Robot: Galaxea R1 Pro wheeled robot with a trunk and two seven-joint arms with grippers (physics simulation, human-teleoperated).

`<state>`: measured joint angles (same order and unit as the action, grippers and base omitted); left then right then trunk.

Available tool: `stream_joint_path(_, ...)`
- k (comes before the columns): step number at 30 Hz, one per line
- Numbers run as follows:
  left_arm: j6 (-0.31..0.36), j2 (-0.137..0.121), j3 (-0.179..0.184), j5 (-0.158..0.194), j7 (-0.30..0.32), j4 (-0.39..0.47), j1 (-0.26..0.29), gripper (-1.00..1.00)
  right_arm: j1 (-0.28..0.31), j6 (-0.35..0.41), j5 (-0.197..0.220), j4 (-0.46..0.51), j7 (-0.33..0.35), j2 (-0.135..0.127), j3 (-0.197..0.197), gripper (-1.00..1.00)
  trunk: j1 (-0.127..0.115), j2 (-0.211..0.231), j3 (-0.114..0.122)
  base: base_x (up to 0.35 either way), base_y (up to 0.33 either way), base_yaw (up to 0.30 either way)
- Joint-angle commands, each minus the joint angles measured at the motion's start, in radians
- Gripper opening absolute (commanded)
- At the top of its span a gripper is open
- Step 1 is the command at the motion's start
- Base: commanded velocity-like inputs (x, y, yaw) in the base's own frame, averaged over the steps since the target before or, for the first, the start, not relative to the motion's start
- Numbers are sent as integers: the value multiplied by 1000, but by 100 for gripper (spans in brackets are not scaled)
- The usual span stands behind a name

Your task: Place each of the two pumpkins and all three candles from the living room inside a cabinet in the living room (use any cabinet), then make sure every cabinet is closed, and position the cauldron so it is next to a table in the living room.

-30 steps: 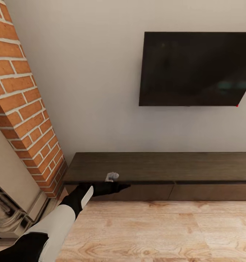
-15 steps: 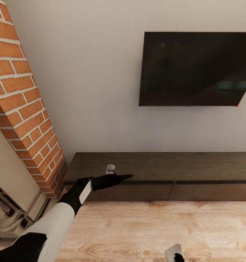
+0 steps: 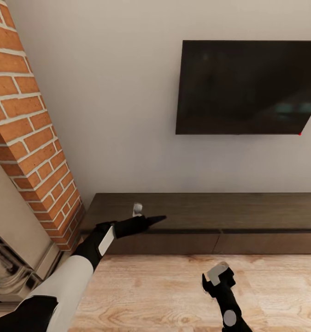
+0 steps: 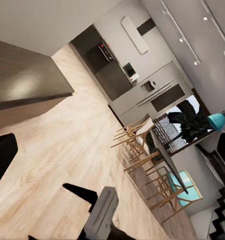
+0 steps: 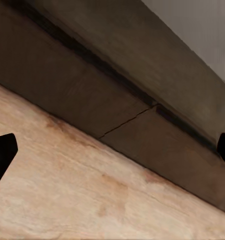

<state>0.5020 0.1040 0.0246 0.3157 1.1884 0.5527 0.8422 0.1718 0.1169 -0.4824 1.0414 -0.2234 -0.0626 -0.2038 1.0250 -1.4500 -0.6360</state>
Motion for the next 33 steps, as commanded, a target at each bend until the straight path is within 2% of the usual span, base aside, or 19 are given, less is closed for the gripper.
stream_joint_path(1,16,0,-1,5,0,6,0,100,0,0,-65,3,-9,1,-1,100,0,0,0,0,0,0)
stream_joint_path(2,22,-1,-1,7,-1,10,0,100,0,0,-121,4,-14,2,-2,100,0,0,0,0,0,0)
stream_joint_path(3,31,-1,-1,10,-1,18,0,100,0,0,-146,4,-16,2,-2,100,0,0,0,0,0,0)
stream_joint_path(5,40,-1,-1,13,-1,33,0,100,0,0,-234,3,-22,3,-4,100,0,0,0,0,0,0)
stream_joint_path(8,45,1,-1,16,-1,41,0,100,0,1,-325,8,-27,5,-5,100,0,0,0,0,0,0)
stream_joint_path(9,47,1,-2,17,-1,48,5,100,0,5,-415,9,-29,13,-7,100,0,0,0,0,0,0)
stream_joint_path(10,48,2,-3,20,-1,52,11,100,0,9,-467,7,-31,20,-7,100,0,0,0,0,0,0)
stream_joint_path(11,48,2,-3,24,-1,54,14,100,0,11,-494,5,-32,24,-8,100,0,0,0,0,0,0)
stream_joint_path(12,50,2,-3,43,-2,57,24,100,0,16,-570,-5,-41,35,-8,100,0,0,0,0,0,0)
stream_joint_path(14,51,1,-2,74,-3,58,37,100,0,20,-655,-40,-67,51,-9,100,0,0,0,0,0,0)
stream_joint_path(15,51,1,-2,85,-4,59,41,100,0,21,-695,-66,-89,60,-9,100,0,0,0,0,0,0)
stream_joint_path(16,51,0,-2,94,-4,59,45,100,0,22,-758,-116,-135,69,-9,100,0,0,0,0,0,0)
stream_joint_path(18,52,-1,-1,100,-4,59,47,100,-1,22,-828,-198,-221,84,-10,100,0,0,0,0,0,0)
stream_joint_path(19,52,-2,0,102,-4,59,48,100,0,22,-863,-277,-311,114,-10,100,0,0,0,0,0,0)
stream_joint_path(22,52,-3,0,104,-4,58,49,100,-1,23,-889,-363,-400,157,-10,100,0,0,0,0,0,0)
stream_joint_path(24,52,-4,-1,105,-4,58,49,100,-1,23,-893,-391,-424,169,-9,100,0,0,0,0,0,0)
stream_joint_path(27,50,-17,-8,109,2,59,49,100,-1,23,-898,-406,-437,176,-10,100,0,0,0,0,0,0)
stream_joint_path(31,48,-36,-26,137,16,62,49,100,-1,24,-907,-413,-441,178,-17,100,0,0,0,0,0,0)
stream_joint_path(33,48,-39,-32,150,19,62,48,100,-1,23,-917,-442,-443,178,-36,100,0,0,0,56,0,0)
